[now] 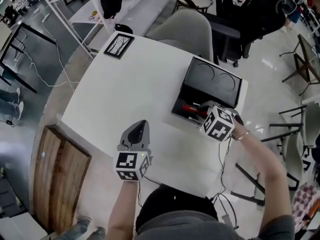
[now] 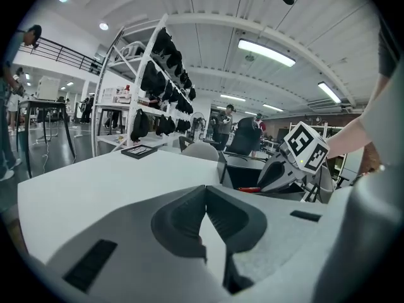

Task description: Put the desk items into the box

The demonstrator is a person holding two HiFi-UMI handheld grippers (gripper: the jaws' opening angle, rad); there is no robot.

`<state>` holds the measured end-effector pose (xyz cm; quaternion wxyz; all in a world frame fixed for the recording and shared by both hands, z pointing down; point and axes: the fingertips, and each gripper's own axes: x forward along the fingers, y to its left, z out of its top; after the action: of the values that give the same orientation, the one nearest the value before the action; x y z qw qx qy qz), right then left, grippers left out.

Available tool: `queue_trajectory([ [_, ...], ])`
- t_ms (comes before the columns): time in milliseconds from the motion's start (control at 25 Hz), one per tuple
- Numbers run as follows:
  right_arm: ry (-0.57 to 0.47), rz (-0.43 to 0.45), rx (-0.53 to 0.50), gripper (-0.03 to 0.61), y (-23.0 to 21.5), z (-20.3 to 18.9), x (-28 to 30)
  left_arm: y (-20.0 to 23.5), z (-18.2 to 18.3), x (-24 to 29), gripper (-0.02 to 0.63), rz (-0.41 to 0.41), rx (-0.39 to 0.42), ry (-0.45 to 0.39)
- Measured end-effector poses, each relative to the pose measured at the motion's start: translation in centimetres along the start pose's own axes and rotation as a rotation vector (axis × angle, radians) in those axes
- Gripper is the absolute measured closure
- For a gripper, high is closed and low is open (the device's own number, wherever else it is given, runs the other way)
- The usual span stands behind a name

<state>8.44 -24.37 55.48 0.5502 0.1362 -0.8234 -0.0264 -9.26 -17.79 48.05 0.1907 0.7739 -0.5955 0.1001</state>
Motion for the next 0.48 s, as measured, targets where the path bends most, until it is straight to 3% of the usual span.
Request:
queue_trajectory([
  [480,0.032,0.06,0.024,0.526,0.4,-0.5,2.1,1.1,-0.2,0.0,0.607,0.019,-0.013,0.005],
])
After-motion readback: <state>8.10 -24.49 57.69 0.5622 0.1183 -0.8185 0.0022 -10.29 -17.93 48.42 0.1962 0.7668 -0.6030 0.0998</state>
